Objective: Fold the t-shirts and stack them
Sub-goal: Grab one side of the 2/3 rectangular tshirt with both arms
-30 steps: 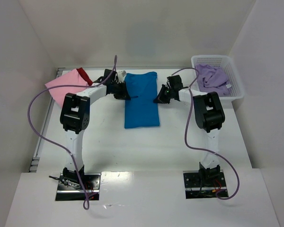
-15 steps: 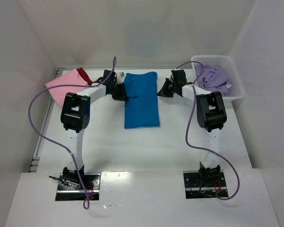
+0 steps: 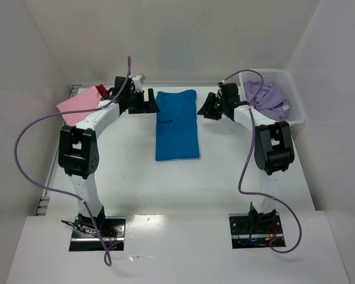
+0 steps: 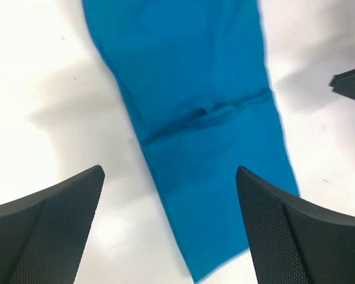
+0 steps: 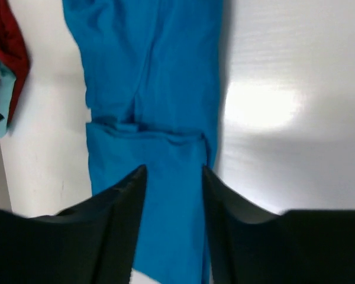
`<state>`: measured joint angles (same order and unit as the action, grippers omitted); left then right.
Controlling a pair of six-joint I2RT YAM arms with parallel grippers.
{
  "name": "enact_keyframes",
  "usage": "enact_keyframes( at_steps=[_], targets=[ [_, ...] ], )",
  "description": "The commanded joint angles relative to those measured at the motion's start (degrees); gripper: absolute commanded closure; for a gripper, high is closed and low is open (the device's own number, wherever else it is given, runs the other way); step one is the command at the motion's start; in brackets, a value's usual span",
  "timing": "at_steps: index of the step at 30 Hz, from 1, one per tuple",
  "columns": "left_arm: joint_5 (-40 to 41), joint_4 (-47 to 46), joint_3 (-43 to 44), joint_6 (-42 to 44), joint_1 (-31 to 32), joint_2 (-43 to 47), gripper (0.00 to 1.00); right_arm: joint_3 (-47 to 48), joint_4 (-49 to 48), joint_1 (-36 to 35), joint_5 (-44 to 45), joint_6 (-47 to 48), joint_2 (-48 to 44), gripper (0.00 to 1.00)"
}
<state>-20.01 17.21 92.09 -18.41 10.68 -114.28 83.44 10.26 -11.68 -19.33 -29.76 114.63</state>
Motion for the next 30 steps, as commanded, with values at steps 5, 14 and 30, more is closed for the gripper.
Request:
enact_keyframes(
  at_steps=[5,14,30],
  targets=[
    [-8.19,-5.51,-13.68,-3.11,-0.13,9.42,0.00,-13.02,-1.29,0.43,-2.37,-0.12,-10.21,0.27],
    [-7.60,-5.52,-24.15,-7.60,6.98,13.64,0.00,-24.90,-2.35,-0.71,-2.90,-2.15,-19.43,0.18],
    [-3.63,-9.38,-39.71,-15.34,9.71,21.47,0.00,-36.68,-2.35,-6.77,-1.85,-5.66,-27.27,0.21]
  ],
)
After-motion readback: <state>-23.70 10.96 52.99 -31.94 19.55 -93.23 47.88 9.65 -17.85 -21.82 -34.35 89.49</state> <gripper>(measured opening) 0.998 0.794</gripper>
